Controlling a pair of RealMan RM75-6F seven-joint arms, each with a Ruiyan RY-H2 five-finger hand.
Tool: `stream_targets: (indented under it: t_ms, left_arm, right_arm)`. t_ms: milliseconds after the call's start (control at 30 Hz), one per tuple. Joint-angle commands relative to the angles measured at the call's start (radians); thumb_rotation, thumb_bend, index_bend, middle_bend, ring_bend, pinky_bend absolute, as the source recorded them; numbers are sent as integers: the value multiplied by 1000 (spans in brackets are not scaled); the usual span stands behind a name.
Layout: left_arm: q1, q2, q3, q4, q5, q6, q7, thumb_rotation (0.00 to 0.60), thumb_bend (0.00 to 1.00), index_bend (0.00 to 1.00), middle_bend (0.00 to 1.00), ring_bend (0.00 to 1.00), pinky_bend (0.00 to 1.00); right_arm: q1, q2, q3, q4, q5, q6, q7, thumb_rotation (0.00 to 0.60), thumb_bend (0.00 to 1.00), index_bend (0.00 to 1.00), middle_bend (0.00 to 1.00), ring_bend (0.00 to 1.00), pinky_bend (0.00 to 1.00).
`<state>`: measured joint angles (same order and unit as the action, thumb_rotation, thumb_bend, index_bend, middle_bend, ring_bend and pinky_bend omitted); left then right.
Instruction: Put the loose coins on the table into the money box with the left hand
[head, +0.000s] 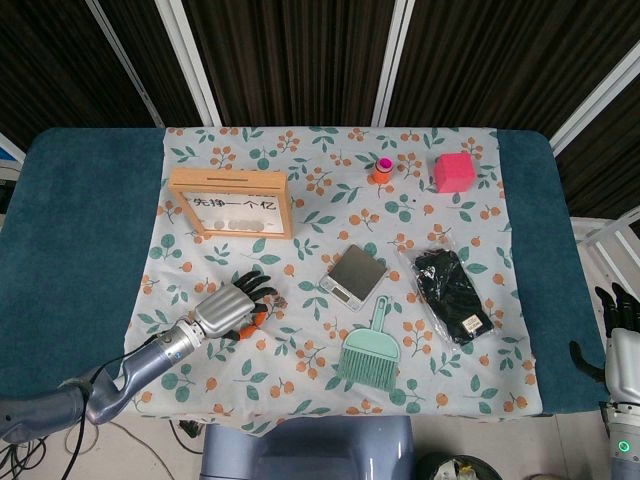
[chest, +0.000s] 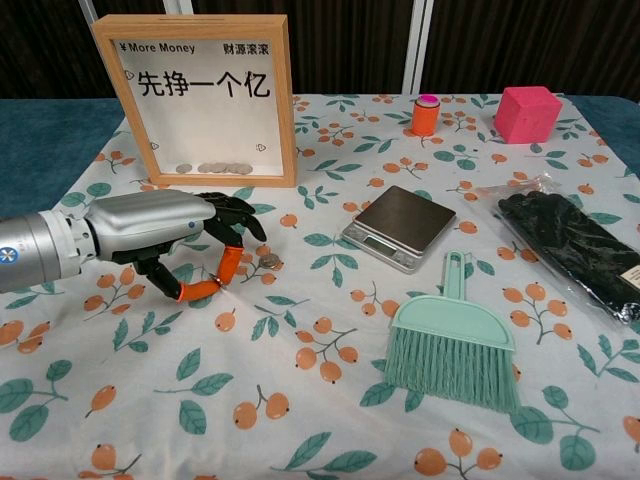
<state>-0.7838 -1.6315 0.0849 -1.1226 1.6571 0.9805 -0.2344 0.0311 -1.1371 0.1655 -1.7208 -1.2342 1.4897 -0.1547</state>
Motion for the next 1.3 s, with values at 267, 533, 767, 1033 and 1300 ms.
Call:
stream_targets:
  t_ms: [267, 533, 767, 1033, 1300]
  left_arm:
    - [3, -6, -19, -2, -8, 18, 13, 600, 414, 689, 187, 0, 0]
    - [-8, 0, -36, -30, -9, 28, -27, 600, 415, 690, 194, 0, 0]
    - [-15, 19, -37, -68, -7, 28, -74, 600, 414, 690, 195, 0, 0]
    - [-1, 56, -9, -106, -6, 21, -104, 600, 414, 689, 193, 0, 0]
    - [39, 86, 25, -119, -5, 45, -121, 600, 413, 689, 192, 0, 0]
  right_arm:
    - [1, 0, -2, -1, 0, -2, -2, 600, 394, 117, 27, 50, 0]
    - [2, 3, -5, -3, 2, -7, -4, 600, 394, 117, 27, 50, 0]
    - [2, 4, -5, -5, 4, -9, -4, 600, 395, 117, 27, 50, 0]
    - [3, 4, -6, -5, 4, -9, -5, 600, 395, 117, 27, 50, 0]
    - [3, 3, -6, -5, 4, -9, -7, 600, 395, 117, 27, 50, 0]
